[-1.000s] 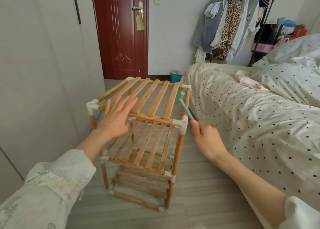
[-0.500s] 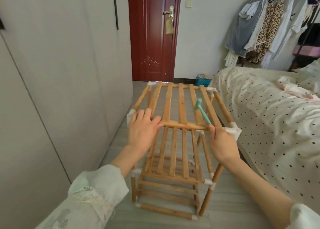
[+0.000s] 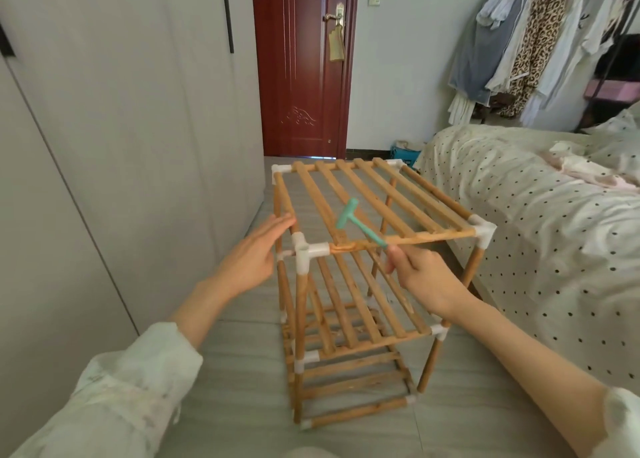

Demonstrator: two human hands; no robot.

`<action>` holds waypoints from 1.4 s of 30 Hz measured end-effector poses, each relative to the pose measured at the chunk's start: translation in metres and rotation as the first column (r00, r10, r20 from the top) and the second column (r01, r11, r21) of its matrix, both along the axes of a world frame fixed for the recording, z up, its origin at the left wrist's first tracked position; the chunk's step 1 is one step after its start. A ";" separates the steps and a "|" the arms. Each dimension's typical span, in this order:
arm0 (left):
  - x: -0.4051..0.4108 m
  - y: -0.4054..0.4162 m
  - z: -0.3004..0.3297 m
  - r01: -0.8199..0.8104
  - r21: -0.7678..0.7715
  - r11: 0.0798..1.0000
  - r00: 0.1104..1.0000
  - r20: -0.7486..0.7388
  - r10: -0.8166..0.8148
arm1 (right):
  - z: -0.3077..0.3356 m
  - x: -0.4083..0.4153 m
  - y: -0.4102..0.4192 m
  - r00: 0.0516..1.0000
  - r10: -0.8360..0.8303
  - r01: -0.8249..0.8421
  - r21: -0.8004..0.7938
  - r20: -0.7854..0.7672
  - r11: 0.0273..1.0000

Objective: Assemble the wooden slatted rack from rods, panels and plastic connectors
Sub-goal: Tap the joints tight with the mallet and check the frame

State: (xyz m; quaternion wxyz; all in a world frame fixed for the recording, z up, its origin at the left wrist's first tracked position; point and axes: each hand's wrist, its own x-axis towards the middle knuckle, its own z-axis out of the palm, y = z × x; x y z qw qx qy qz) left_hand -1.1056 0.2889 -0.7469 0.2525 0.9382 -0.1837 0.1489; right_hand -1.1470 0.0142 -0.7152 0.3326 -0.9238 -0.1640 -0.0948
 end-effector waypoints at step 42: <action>-0.018 -0.102 0.008 -0.240 0.310 0.920 0.937 0.323 0.135 | -0.012 0.005 -0.128 0.774 -0.610 0.602 -0.097 -0.169 0.792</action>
